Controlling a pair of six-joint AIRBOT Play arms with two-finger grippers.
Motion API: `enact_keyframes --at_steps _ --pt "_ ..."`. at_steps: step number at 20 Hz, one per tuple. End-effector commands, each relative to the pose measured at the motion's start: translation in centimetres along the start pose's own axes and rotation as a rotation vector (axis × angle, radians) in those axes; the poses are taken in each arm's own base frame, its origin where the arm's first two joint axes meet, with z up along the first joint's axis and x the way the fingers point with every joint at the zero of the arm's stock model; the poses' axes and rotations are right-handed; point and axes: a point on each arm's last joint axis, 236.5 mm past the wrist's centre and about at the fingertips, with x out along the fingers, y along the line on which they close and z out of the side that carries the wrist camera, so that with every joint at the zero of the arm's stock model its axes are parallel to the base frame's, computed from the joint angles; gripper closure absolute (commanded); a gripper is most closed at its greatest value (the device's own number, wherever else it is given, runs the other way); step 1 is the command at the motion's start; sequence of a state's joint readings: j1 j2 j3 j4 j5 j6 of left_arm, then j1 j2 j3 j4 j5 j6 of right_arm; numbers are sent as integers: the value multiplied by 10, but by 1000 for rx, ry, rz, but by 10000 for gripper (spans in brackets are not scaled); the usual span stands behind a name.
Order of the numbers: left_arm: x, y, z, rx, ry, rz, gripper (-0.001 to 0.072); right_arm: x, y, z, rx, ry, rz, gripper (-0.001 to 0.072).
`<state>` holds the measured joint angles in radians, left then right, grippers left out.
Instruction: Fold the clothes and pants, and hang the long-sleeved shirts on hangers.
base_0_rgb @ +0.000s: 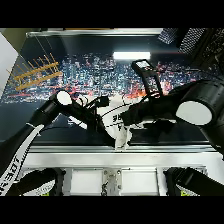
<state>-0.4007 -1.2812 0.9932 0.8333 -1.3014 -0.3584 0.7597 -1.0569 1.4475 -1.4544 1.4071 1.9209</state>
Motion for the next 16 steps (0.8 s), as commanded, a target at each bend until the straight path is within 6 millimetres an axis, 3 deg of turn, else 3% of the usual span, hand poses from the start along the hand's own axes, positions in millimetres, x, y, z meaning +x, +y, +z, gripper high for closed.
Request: enact_keyframes --at_steps 1,8,14,15,16 --pt "0 -4 -2 3 8 -16 698 14 12 18 -34 -52 28 699" --pt "0 -14 -6 16 27 -60 698 14 3 26 -95 -76 -15 699" --pt "0 -14 -6 15 26 -62 697 20 22 18 -125 -34 67 683" --pt "0 -15 -6 14 27 -63 697 21 25 16 -120 -25 80 611" --pt "0 -15 -6 14 27 -64 697 23 26 15 -118 -19 84 347"
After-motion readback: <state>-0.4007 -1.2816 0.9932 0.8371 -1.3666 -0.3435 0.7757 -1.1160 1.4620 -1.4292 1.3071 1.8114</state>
